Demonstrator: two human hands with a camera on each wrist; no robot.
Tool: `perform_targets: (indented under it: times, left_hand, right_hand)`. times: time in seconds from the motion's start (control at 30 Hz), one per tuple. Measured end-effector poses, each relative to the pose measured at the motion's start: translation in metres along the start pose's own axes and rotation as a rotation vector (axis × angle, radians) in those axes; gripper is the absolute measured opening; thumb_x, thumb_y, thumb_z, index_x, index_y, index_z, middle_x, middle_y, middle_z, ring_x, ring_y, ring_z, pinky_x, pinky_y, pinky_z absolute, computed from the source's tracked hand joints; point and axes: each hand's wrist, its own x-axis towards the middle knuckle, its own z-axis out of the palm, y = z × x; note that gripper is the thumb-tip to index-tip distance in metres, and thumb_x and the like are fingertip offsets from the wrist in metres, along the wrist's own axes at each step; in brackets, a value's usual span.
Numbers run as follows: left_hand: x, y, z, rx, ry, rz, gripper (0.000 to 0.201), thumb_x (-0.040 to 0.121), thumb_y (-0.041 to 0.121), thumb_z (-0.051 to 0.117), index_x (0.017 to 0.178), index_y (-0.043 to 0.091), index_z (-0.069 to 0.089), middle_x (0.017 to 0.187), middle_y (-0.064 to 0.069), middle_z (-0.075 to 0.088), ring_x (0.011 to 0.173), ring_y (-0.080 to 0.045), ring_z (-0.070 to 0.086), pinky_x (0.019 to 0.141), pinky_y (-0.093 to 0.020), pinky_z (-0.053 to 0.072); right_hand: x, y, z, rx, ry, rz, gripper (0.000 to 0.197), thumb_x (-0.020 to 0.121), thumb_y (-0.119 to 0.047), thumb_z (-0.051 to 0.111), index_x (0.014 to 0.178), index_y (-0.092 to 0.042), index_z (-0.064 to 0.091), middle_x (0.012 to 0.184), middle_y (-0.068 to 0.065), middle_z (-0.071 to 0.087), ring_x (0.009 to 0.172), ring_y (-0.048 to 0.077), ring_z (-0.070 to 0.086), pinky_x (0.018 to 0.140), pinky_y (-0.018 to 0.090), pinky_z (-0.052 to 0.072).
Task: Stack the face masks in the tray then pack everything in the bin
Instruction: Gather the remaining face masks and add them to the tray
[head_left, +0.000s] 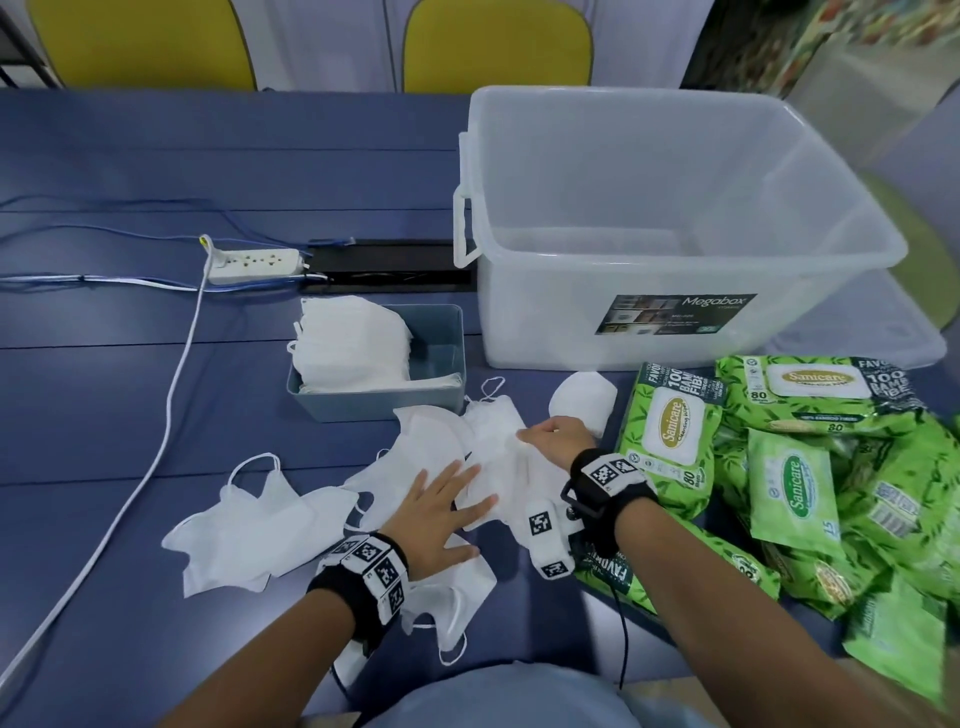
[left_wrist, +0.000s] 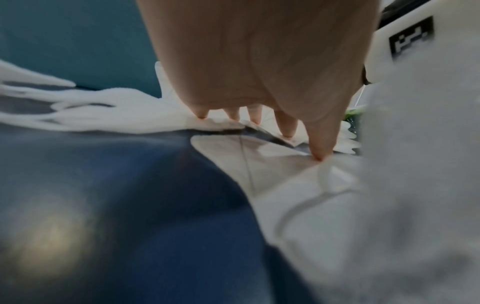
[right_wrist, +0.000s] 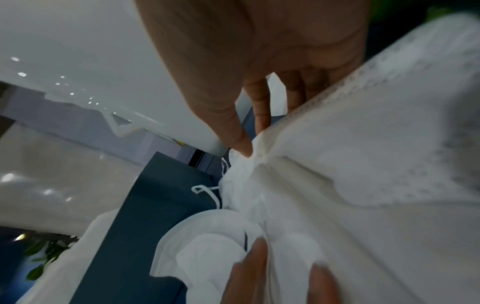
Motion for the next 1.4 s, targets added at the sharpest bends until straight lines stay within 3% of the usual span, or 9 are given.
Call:
perform_targets:
  times: [0.17,0.33,0.43,0.53,0.63,0.8,1.03,1.17,1.4]
  left_hand:
    - [0.000,0.002,-0.006,-0.007,-0.042,-0.010,0.069,0.074,0.070,0.011,0.139,0.054,-0.005,0.149,0.012,-0.027,0.135,-0.014,-0.033,0.109,-0.043,-0.017]
    - [-0.003,-0.007,-0.009,-0.082,-0.036,0.003,0.079,0.071,0.068,0.012,0.147,0.044,0.016,0.152,0.012,-0.020,0.137,-0.010,-0.026,0.110,-0.039,-0.014]
    - [-0.005,-0.006,-0.017,-0.204,0.077,-0.057,0.083,0.070,0.069,0.018,0.139,0.031,0.045,0.158,0.003,0.006,0.146,-0.016,-0.003,0.119,-0.038,-0.002]
    - [-0.003,0.004,-0.036,-0.448,0.309,-0.183,0.078,0.072,0.066,0.026,0.122,0.018,0.062,0.147,-0.005,0.036,0.137,-0.020,0.029,0.114,-0.024,0.016]
    - [0.005,0.024,-0.065,-0.784,0.516,-0.260,0.060,0.080,0.059,0.041,0.119,0.018,0.061,0.126,-0.001,0.055,0.115,-0.013,0.051,0.102,-0.018,0.033]
    - [0.021,0.060,-0.113,-1.494,0.375,-0.312,0.029,0.099,0.036,0.043,0.106,0.014,0.061,0.096,-0.005,0.064,0.081,-0.016,0.060,0.070,-0.021,0.049]
    - [0.019,0.065,-0.126,-1.335,0.562,-0.310,0.014,0.094,0.008,0.055,0.106,0.007,0.063,0.102,-0.010,0.069,0.087,-0.021,0.064,0.073,-0.027,0.052]
    - [0.016,0.066,-0.132,-1.394,0.599,-0.326,0.018,0.097,0.005,0.048,0.109,0.004,0.061,0.097,-0.004,0.067,0.085,-0.018,0.062,0.078,-0.028,0.050]
    - [0.015,0.081,-0.143,-1.474,0.631,-0.257,0.027,0.100,0.005,0.037,0.099,0.021,0.059,0.096,0.005,0.065,0.087,-0.012,0.061,0.078,-0.022,0.049]
  right_hand:
    - [0.000,-0.008,0.005,-0.053,0.020,-0.049,0.027,0.081,-0.010,0.070,0.069,-0.021,0.049,0.090,0.001,0.057,0.088,0.018,0.053,0.077,0.024,0.042]
    - [0.001,-0.008,-0.022,0.014,0.113,-0.085,0.022,0.082,-0.015,0.071,0.102,-0.013,0.064,0.110,0.009,0.065,0.107,0.025,0.060,0.088,0.024,0.042]
    - [0.001,-0.002,-0.039,0.147,0.146,-0.061,0.029,0.084,-0.015,0.070,0.111,-0.005,0.067,0.115,0.008,0.065,0.107,0.025,0.061,0.095,0.029,0.044]
    - [0.004,0.015,-0.047,0.375,0.114,-0.044,0.011,0.081,-0.017,0.071,0.091,-0.012,0.073,0.110,0.014,0.069,0.103,0.032,0.064,0.099,0.047,0.048]
    - [-0.017,0.011,-0.051,0.609,0.045,-0.049,0.020,0.091,-0.013,0.062,0.103,0.001,0.067,0.106,0.016,0.068,0.094,0.032,0.064,0.092,0.046,0.051]
    - [-0.051,-0.003,-0.042,0.750,-0.020,-0.145,0.011,0.096,-0.008,0.051,0.095,-0.004,0.061,0.095,0.015,0.066,0.083,0.026,0.061,0.077,0.037,0.050]
    - [-0.066,-0.010,-0.064,0.811,0.255,-0.301,0.014,0.097,-0.001,0.043,0.095,-0.011,0.052,0.091,0.004,0.062,0.087,0.023,0.057,0.077,0.033,0.045]
    - [-0.082,-0.015,-0.086,0.952,0.359,-0.667,0.036,0.086,0.017,0.048,0.085,-0.019,0.055,0.088,-0.007,0.068,0.089,0.015,0.059,0.082,0.031,0.046]
    - [-0.091,-0.010,-0.066,0.509,0.287,-0.908,0.045,0.070,0.006,0.064,0.065,-0.038,0.070,0.139,0.006,0.042,0.135,0.012,0.038,0.113,0.039,0.032]
